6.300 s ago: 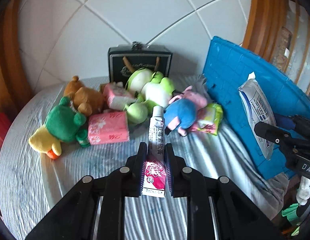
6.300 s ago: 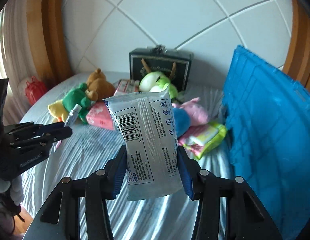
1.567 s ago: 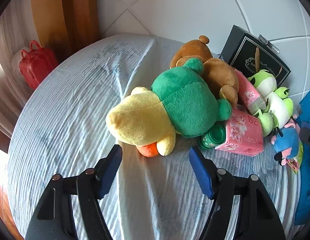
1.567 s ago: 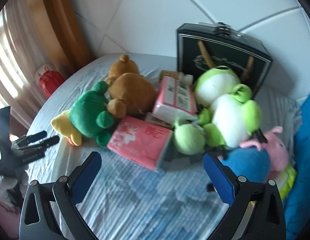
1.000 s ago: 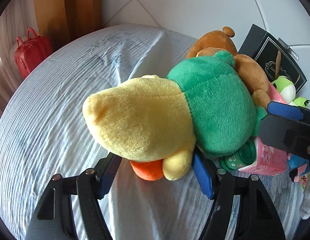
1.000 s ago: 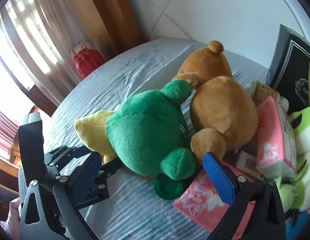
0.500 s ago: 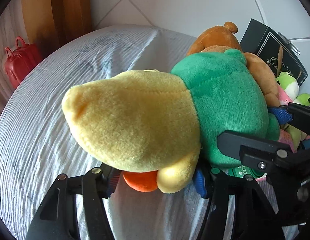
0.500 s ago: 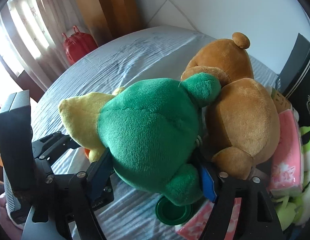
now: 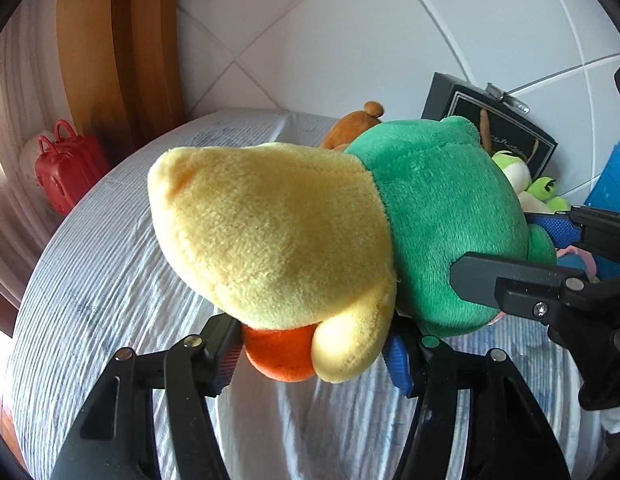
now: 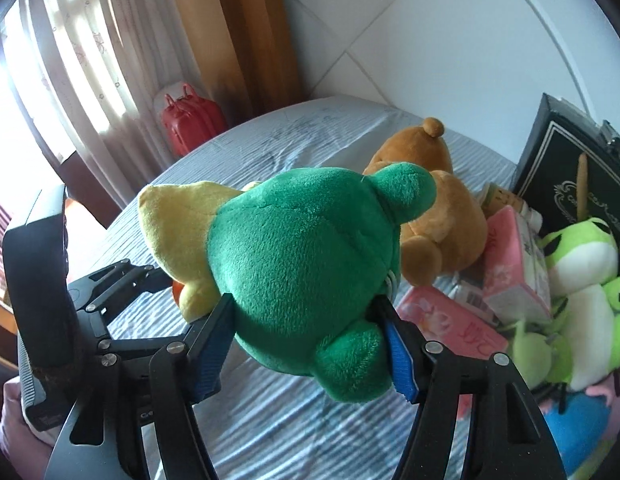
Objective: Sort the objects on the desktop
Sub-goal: 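Grasp the green-yellow duck plush with both tools from either side, then lift the duck plush with both tools and carry it over the crate, then open both tools to drop the duck plush into the crate, then move both tools back to the bed toward the green frog plush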
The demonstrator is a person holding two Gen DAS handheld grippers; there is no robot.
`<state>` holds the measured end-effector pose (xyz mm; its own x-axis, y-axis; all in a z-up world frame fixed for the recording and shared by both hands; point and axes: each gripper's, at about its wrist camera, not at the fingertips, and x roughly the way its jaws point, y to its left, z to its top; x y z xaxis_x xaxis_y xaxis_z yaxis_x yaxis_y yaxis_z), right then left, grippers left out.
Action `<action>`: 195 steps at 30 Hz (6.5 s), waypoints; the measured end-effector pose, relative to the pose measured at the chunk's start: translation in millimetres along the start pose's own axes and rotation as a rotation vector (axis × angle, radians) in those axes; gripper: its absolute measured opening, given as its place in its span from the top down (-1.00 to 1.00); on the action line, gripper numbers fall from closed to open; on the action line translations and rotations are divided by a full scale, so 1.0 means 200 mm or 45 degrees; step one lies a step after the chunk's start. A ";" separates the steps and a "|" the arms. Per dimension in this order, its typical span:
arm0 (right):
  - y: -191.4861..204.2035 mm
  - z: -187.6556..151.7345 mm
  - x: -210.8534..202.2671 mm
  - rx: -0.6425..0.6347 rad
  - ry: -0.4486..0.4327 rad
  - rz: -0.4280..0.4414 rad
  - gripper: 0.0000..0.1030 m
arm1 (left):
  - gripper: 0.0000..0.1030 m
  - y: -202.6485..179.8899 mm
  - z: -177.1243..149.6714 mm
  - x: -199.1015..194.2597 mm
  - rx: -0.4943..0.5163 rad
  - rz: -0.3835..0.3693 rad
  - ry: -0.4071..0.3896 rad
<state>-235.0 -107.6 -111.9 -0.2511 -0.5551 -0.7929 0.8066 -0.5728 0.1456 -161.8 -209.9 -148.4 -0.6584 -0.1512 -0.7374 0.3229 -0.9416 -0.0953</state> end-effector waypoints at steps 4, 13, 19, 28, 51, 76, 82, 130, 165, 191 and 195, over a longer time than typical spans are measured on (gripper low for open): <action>0.02 -0.07 -0.28 0.010 -0.088 -0.049 -0.31 | -0.15 -0.14 0.02 -0.23 0.061 -0.040 -0.078; -0.06 -0.25 -0.97 0.100 -0.325 -0.219 -0.31 | -0.15 -0.63 0.13 -0.70 0.276 -0.182 -0.298; -0.17 -0.45 -1.54 0.194 -0.476 -0.417 -0.31 | -0.15 -1.08 0.16 -1.02 0.420 -0.352 -0.446; -0.44 -0.88 -2.26 0.363 -0.615 -0.707 -0.33 | -0.15 -1.90 0.12 -1.34 0.629 -0.635 -0.506; -1.80 -1.43 -2.81 0.767 -0.345 -0.670 -0.36 | -0.15 -3.56 0.20 -0.86 0.832 -0.567 0.087; -1.96 -1.47 -2.76 0.871 -0.253 -0.714 -0.99 | -0.15 -3.52 0.18 -0.82 0.838 -0.519 0.196; -1.72 -1.33 -2.79 0.836 -0.301 -0.734 -0.99 | -0.30 -3.21 0.28 -1.01 0.797 -0.522 0.052; -1.25 -0.55 -0.67 0.791 0.030 -0.484 -1.00 | -0.33 -1.08 0.45 0.41 0.326 -0.192 0.213; -1.05 -0.76 -0.47 0.807 -0.013 -0.352 0.82 | -0.33 -1.09 0.22 0.30 0.331 -0.337 0.277; -1.28 -0.94 -0.62 0.893 -0.082 -0.480 -0.37 | 0.03 -1.15 0.03 0.56 0.480 -0.264 0.309; -1.22 -0.85 -0.71 0.840 -0.169 -0.538 -0.61 | 0.04 -1.11 0.07 0.54 0.437 -0.273 0.330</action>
<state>-304.9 212.5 -135.0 -0.5602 -0.2544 -0.7883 0.1556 -0.9670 0.2016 -314.0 -21.0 -198.2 -0.4806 0.0960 -0.8717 -0.0731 -0.9949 -0.0692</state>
